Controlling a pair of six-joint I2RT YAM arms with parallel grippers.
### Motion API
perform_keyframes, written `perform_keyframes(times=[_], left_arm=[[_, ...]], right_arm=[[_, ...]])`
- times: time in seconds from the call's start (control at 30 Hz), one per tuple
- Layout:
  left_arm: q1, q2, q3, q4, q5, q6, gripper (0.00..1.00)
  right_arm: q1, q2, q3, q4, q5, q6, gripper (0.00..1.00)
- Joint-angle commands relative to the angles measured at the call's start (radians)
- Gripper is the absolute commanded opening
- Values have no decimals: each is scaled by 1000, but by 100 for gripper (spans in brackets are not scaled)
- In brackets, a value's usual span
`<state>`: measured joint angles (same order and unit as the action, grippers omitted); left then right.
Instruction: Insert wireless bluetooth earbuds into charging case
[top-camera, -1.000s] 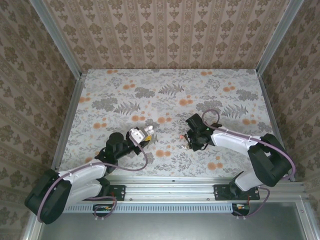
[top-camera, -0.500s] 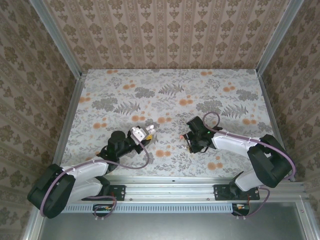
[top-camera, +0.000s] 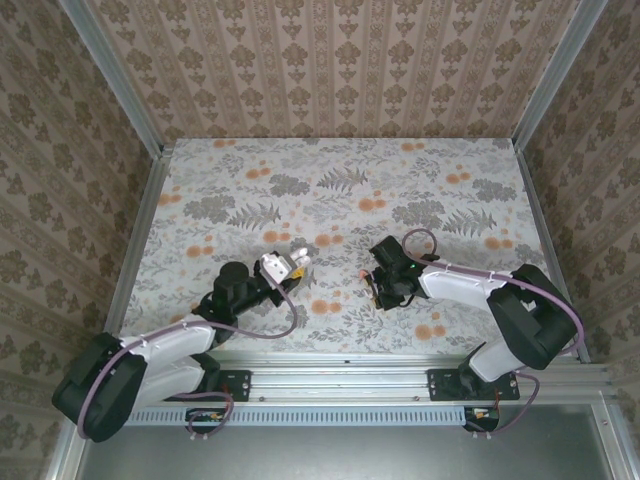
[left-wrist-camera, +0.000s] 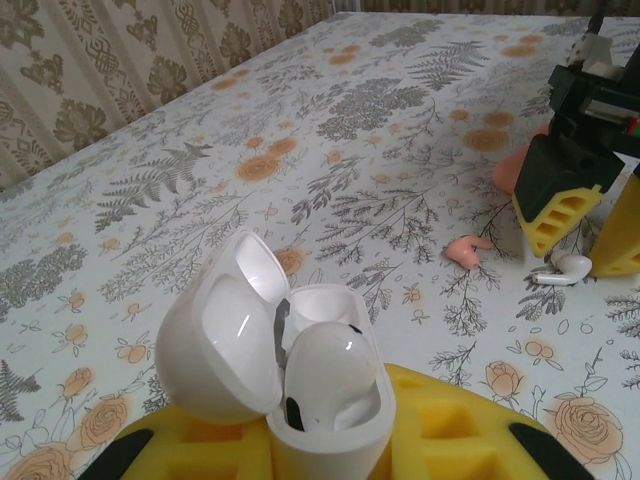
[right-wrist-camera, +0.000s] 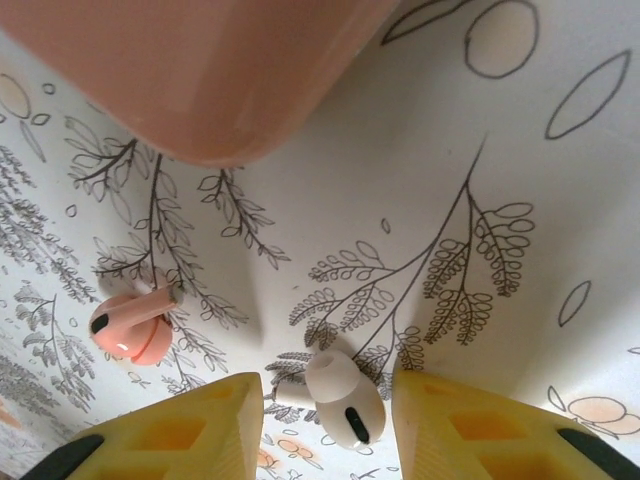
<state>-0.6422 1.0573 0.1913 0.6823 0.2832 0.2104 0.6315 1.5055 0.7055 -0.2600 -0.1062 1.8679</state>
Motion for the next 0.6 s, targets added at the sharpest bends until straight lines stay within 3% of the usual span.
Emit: perform_keyframes(times=[0.0,0.57], left_arm=[[-7,-29,0,6,1,8,9],[-8,-56,-6,-13,-9,14,9]], right_arm=[[5,19,6,-29,-9,25,39],[5,29,-11,-18,2,30,24]])
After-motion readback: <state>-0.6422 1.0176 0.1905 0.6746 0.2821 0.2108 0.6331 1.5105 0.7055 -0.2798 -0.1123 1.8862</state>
